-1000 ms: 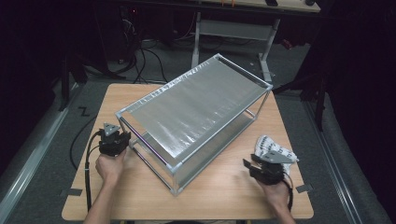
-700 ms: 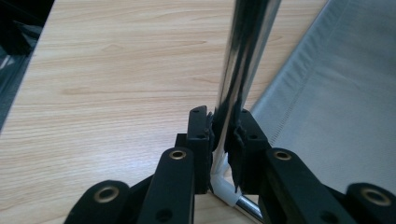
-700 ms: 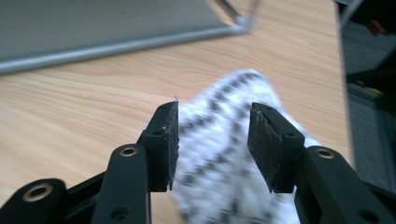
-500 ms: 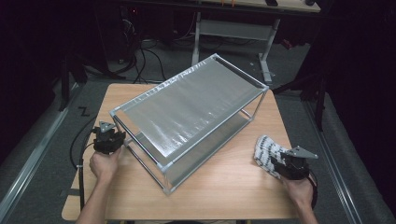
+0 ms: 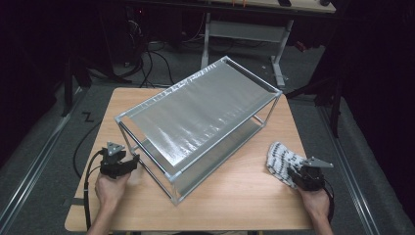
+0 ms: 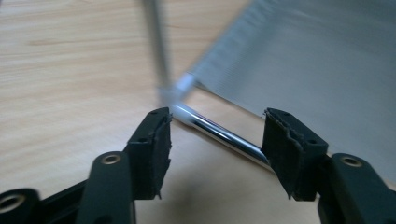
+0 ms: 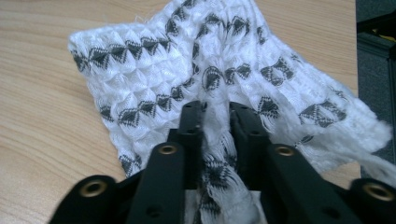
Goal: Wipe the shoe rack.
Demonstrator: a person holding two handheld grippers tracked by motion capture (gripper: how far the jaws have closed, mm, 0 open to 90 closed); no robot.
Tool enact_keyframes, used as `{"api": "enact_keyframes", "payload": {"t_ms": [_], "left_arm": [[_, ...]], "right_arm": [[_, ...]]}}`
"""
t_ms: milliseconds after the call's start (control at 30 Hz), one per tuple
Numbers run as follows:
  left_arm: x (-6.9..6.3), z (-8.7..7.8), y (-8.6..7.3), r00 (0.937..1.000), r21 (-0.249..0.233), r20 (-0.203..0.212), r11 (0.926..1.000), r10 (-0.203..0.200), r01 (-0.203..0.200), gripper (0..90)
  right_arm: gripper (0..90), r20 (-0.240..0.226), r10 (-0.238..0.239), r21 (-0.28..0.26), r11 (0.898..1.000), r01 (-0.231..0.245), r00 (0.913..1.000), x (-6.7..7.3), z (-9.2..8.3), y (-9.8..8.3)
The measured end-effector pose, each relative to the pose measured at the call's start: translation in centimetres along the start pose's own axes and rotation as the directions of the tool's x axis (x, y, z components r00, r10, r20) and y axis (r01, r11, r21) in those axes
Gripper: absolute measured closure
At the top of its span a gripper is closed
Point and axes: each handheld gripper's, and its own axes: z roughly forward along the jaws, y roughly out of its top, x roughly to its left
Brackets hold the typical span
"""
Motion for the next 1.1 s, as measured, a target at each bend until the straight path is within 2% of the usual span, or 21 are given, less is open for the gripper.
{"api": "enact_keyframes", "payload": {"t_ms": [100, 200, 333, 400, 567, 667, 833, 967, 1100], "left_arm": [[-1.5, -0.7, -0.7, 0.9992, 0.001, 0.037, 0.9999, 0.014, -0.014, 39.1], [-2.8, -1.1, -1.3, 0.9983, 0.019, 0.059, 0.9998, 0.005, -0.006, 36.6], [-4.2, -0.9, -2.0, 0.9984, 0.051, 0.045, 0.9980, 0.033, -0.035, 36.0], [-4.5, -0.8, -2.4, 0.9985, 0.068, 0.046, 0.9972, 0.029, -0.032, 36.2], [-4.8, -0.6, -2.6, 0.9981, 0.064, 0.050, 0.9972, 0.035, -0.038, 39.3], [-4.9, -0.4, -2.4, 0.9972, 0.066, 0.052, 0.9962, 0.054, -0.058, 41.3], [-4.8, 0.6, -2.1, 0.9963, 0.078, 0.050, 0.9943, 0.070, -0.073, 44.2], [-5.0, 1.1, -1.5, 0.9949, 0.088, 0.047, 0.9918, 0.089, -0.093, 46.2], [-4.8, 1.9, -0.8, 0.9958, 0.089, 0.042, 0.9924, 0.081, -0.085, 46.8]], "right_arm": [[82.1, -0.003, -0.005, 0.006, 1.000, 0.005, 1.0000, 0.1, 0.1, 0.0], [82.5, -0.009, 0.001, 0.005, 1.000, -0.001, 1.0000, 0.0, 0.1, -0.1], [82.6, -0.009, 0.003, 0.001, 1.000, -0.003, 1.0000, -0.1, 0.1, -0.2], [82.7, -0.008, 0.004, -0.002, 1.000, -0.004, 1.0000, -0.1, 0.1, -0.2], [83.4, -0.006, 0.003, -0.004, 1.000, -0.003, 1.0000, 0.0, 0.2, -0.3], [84.4, 0.000, -0.002, -0.003, 1.000, 0.002, 1.0000, 0.1, 0.2, -0.3], [85.5, 0.000, -0.006, -0.003, 1.000, 0.006, 1.0000, 0.1, 0.1, -0.3], [85.6, -0.002, -0.006, -0.001, 1.000, 0.006, 1.0000, 0.1, 0.1, -0.3], [85.7, -0.001, -0.009, 0.000, 1.000, 0.009, 1.0000, 0.2, 0.1, -0.2]]}}
